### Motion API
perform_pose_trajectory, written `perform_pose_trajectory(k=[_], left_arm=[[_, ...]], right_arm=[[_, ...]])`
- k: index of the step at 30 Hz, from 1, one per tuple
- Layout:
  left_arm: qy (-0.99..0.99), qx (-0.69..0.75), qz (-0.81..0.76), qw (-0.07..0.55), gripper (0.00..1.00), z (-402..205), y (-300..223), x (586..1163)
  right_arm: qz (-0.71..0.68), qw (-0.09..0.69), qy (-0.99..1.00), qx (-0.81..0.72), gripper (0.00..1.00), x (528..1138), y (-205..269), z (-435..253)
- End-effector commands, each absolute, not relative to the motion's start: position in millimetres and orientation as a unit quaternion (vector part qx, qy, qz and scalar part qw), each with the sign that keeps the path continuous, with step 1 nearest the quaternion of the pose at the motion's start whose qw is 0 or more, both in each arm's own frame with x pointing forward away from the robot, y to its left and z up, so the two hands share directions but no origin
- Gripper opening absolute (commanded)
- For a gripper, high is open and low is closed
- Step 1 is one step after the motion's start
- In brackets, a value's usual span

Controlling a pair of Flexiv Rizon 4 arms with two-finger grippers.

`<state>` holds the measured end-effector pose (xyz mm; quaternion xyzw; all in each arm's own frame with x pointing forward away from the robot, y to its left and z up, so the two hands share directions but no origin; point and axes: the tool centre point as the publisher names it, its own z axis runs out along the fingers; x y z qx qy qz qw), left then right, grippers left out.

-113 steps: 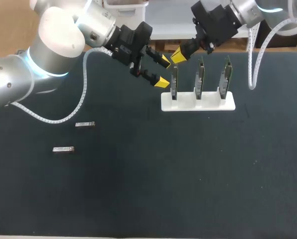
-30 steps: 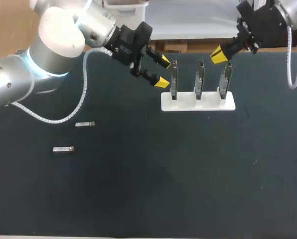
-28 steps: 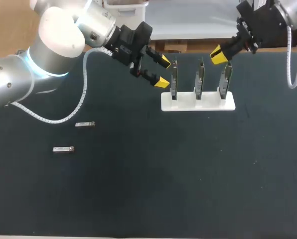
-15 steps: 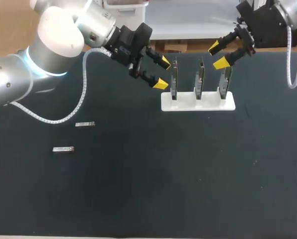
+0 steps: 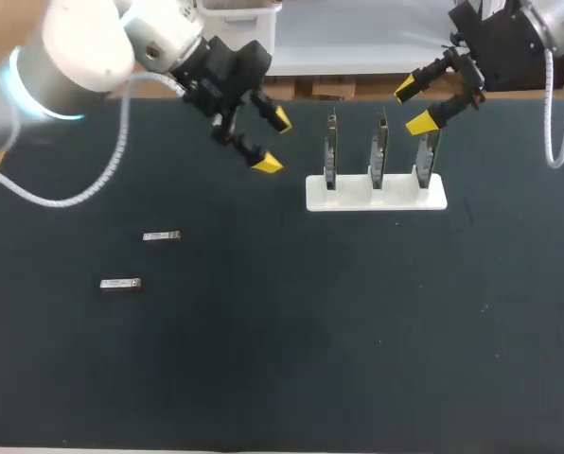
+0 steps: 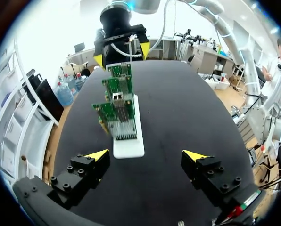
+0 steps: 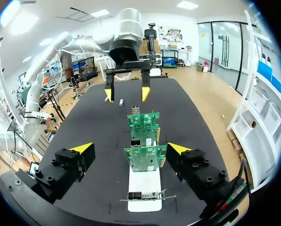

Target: Pick up the optical module with the left hand, and insert it into the network port with the right hand.

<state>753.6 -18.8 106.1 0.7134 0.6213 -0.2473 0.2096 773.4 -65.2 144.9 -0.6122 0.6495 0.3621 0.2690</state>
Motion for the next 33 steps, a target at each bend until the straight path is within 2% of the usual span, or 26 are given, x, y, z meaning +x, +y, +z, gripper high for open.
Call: perform_pose_trajectory(k=[1,20,26,33], left_arm=[[0.646,0.707,-0.203,0.206,1.00,118,17,724],[0.681,0.712,-0.101,0.138,1.00,94,107,681],[0.677,0.725,-0.075,0.103,1.00,77,127,674],[0.689,0.718,-0.047,0.089,1.00,63,147,672]], right_arm=[[0.361,0.269,0.650,-0.612,1.00,773,-65,145],[0.361,0.269,0.650,-0.612,1.00,773,-65,145],[0.361,0.269,0.650,-0.612,1.00,773,-65,145],[0.361,0.269,0.650,-0.612,1.00,773,-65,145]])
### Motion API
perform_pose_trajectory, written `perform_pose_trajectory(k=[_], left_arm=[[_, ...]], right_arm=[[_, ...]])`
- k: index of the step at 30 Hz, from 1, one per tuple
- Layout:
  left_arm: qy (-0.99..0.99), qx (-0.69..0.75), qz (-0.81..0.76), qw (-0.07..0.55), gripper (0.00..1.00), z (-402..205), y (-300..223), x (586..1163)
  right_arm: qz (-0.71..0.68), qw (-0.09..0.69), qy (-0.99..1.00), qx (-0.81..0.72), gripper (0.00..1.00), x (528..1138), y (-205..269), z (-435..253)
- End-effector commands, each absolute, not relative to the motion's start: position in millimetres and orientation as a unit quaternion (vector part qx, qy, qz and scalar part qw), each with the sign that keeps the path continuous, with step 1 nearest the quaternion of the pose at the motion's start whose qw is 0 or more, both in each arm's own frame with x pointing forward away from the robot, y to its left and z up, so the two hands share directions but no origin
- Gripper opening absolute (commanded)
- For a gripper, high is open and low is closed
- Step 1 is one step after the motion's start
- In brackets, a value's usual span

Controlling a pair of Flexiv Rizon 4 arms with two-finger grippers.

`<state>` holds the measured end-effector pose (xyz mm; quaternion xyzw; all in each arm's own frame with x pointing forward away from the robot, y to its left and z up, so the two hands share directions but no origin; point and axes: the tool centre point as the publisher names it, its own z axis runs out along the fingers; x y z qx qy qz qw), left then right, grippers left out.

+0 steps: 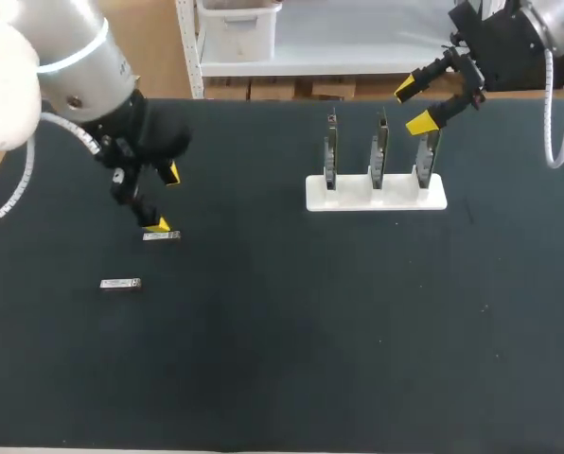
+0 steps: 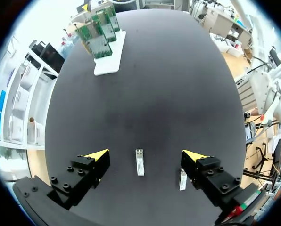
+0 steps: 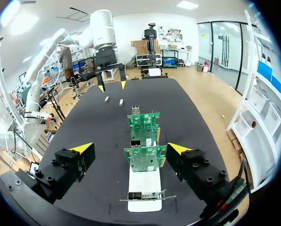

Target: Pick up the optical module with the left hand, and insert it into the network port with the right hand.

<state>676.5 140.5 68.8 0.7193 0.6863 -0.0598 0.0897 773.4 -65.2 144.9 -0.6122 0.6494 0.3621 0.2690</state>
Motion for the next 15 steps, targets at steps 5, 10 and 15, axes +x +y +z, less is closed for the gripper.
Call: perform_pose_trajectory(k=[5,10,15], left_arm=[[0.694,0.715,-0.048,0.073,1.00,51,157,672],[0.698,0.712,-0.045,0.055,1.00,39,162,672],[0.704,0.708,-0.030,0.040,1.00,29,164,674]], right_arm=[[0.361,0.269,0.650,-0.612,1.00,773,-65,145],[0.361,0.269,0.650,-0.612,1.00,773,-65,145],[0.361,0.269,0.650,-0.612,1.00,773,-65,145]])
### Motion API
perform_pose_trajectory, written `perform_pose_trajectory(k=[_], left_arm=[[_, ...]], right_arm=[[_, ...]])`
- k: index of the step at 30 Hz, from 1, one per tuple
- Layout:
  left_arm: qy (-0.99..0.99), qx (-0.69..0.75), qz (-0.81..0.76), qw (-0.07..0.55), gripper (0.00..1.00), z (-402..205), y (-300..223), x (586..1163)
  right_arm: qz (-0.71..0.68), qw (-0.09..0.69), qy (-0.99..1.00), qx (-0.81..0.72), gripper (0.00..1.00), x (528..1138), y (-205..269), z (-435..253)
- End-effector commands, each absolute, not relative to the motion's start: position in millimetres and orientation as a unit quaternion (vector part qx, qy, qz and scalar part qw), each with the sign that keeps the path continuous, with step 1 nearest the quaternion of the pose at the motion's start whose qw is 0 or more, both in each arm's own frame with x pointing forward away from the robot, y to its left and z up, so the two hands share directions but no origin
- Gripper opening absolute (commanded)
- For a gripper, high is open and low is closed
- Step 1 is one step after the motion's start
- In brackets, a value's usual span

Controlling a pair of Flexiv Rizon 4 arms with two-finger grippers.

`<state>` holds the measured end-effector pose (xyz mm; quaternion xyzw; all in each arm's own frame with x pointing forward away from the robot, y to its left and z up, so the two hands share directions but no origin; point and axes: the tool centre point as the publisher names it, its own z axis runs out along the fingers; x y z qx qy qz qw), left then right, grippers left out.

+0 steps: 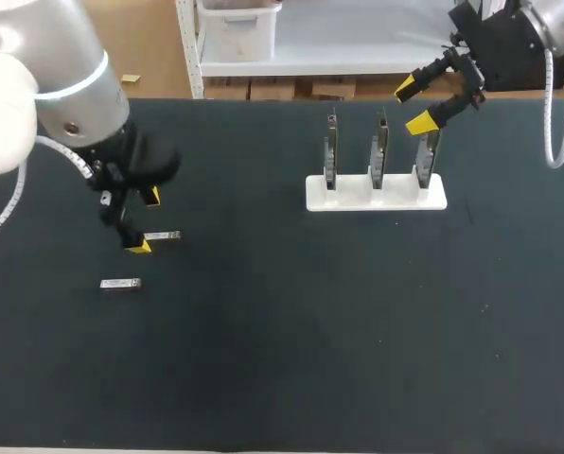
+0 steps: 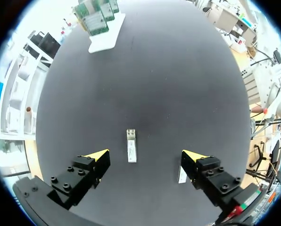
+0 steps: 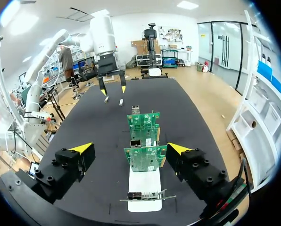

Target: Pick up the optical module with the left hand, and insert it into the network port with the right hand.

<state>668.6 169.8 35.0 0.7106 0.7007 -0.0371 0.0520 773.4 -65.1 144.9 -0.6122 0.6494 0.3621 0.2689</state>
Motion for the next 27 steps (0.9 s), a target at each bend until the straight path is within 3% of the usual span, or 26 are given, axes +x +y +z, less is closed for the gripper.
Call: perform_pose_trajectory(k=[1,27], left_arm=[[0.704,0.709,-0.028,0.040,1.00,29,164,674],[0.743,0.669,-0.010,-0.002,1.00,-1,175,677]], right_arm=[[0.361,0.269,0.650,-0.612,1.00,773,-65,145],[0.361,0.269,0.650,-0.612,1.00,773,-65,145]])
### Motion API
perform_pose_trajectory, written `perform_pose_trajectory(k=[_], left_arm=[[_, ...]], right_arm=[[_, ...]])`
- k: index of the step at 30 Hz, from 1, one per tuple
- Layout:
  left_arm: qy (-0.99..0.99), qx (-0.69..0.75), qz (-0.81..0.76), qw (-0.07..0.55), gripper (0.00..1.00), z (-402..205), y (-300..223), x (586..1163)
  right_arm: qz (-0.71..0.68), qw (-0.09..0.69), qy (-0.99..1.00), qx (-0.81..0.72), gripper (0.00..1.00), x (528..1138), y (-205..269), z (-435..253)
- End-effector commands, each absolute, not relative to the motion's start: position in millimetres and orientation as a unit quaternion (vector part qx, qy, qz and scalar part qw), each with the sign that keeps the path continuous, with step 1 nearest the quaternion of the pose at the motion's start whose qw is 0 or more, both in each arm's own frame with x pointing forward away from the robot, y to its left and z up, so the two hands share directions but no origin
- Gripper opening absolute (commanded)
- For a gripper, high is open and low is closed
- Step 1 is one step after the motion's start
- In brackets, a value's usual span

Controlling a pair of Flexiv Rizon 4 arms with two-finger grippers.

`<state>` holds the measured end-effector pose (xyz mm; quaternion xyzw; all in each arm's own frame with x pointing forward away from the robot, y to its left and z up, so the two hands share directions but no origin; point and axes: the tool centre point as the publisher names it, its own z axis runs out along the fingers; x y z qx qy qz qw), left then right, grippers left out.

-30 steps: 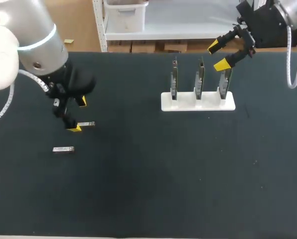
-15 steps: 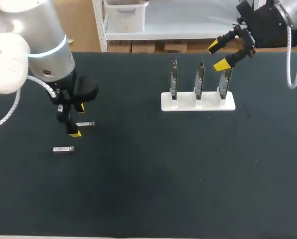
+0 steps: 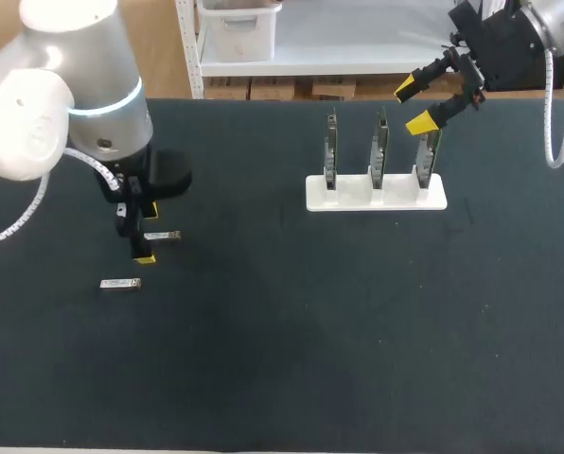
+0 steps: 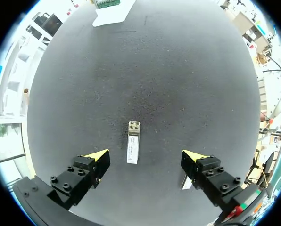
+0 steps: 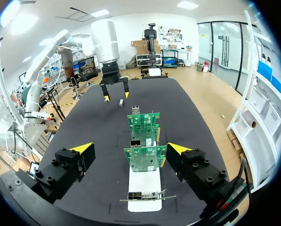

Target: Pick up the optical module with the left hand, and insert it into the network port with the right hand.

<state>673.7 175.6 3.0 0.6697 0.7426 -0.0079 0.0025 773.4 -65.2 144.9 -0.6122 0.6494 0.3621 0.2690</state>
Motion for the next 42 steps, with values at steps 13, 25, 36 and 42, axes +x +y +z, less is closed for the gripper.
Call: perform_pose_trajectory(k=[13,25,36,42], left_arm=[[0.752,0.659,-0.024,-0.008,1.00,-12,175,678],[0.742,0.670,-0.029,-0.016,1.00,-19,170,683],[0.742,0.670,-0.015,-0.026,1.00,-20,175,679],[0.740,0.672,-0.002,-0.026,1.00,-21,175,677]], right_arm=[[0.361,0.269,0.650,-0.612,1.00,773,-65,145],[0.361,0.269,0.650,-0.612,1.00,773,-65,145],[0.361,0.269,0.650,-0.612,1.00,773,-65,145],[0.361,0.269,0.650,-0.612,1.00,773,-65,145]])
